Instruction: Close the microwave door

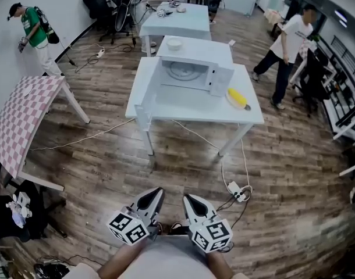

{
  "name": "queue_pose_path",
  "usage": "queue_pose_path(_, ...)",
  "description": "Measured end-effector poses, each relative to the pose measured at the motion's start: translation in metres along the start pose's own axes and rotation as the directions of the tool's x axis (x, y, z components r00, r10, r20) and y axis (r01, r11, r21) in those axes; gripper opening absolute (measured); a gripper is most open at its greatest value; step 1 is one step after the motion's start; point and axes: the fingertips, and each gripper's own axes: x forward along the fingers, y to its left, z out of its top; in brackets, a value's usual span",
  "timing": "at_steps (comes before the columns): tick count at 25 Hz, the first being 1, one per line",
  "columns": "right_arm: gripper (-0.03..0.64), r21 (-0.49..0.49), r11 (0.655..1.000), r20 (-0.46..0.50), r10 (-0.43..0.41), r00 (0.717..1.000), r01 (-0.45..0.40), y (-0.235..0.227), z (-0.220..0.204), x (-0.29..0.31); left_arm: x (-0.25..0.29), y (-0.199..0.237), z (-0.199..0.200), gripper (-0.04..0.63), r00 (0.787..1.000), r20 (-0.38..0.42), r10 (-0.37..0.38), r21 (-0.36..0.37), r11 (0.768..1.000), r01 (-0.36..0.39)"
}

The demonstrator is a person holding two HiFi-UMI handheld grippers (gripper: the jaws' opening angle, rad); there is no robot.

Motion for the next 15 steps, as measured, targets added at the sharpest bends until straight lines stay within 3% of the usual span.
queue_pose_path(9, 0.024, 0.012, 0.999, -0.011, 0.043, 0.999, -0.043, -0.034, 0.010, 0.002, 0.026, -0.009, 0.003, 0.018, 0.998, 0.011, 0.055, -0.001, 0.999, -0.055)
queue_pose_path(15, 0.023, 0.043, 0.998, -0.019, 0.052, 0.998, -0.051, -0.039, 0.005, 0.018, 0.032, 0.004, 0.003, 0.018, 0.999, 0.010, 0.054, -0.035, 0.998, -0.053)
